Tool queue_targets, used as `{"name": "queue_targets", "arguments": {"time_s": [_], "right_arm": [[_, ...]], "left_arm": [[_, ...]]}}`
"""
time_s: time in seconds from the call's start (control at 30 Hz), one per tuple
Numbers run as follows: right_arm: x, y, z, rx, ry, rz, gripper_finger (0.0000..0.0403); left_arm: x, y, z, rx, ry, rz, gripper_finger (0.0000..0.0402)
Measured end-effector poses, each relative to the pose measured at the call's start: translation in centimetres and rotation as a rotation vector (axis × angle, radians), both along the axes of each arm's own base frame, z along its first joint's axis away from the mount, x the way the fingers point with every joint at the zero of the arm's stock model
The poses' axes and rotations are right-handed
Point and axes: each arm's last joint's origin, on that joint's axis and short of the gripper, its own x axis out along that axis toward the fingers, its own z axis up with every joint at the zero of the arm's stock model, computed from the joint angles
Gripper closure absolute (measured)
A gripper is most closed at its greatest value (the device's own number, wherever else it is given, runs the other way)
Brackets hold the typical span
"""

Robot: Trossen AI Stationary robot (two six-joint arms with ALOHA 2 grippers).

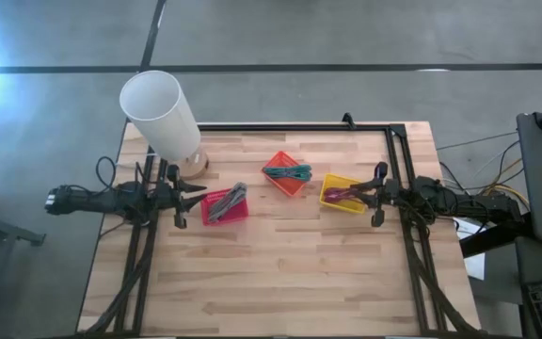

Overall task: Pick & Place USB Port
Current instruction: Return to Home Position

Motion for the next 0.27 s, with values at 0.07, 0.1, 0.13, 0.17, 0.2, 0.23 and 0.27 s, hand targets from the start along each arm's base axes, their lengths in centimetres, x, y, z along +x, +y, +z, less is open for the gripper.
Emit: {"name": "queue_targets", "arguments": {"time_s": [0.07,0.1,0.13,0.17,0.2,0.23,0.27], "right_arm": [[0.00,0.00,0.00,0.000,0.000,0.000,0.0314],[0.00,0.00,0.00,0.000,0.000,0.001,0.0313],[0.00,0.00,0.00,0.000,0.000,0.000,0.0312],[0.00,0.00,0.00,0.000,0.000,0.000,0.0312],[0.00,0.00,0.00,0.000,0.000,0.000,0.0312],[0.00,0.00,0.00,0.000,0.000,0.000,0.0313],[0.00,0.00,0.00,0.000,0.000,0.000,0.0314]], "left_arm": [[0.00,0.00,0.00,0.000,0.000,0.000,0.0293],[0.00,0.00,0.00,0.000,0.000,0.000,0.0293],[0.00,0.00,0.00,0.000,0.000,0.000,0.0293],[0.00,0.00,0.00,0.000,0.000,0.000,0.0293],[0.00,0.00,0.00,0.000,0.000,0.000,0.0293],[0.00,0.00,0.00,0.000,0.000,0.000,0.0293],[0.00,0.00,0.00,0.000,0.000,0.000,0.0293]]}}
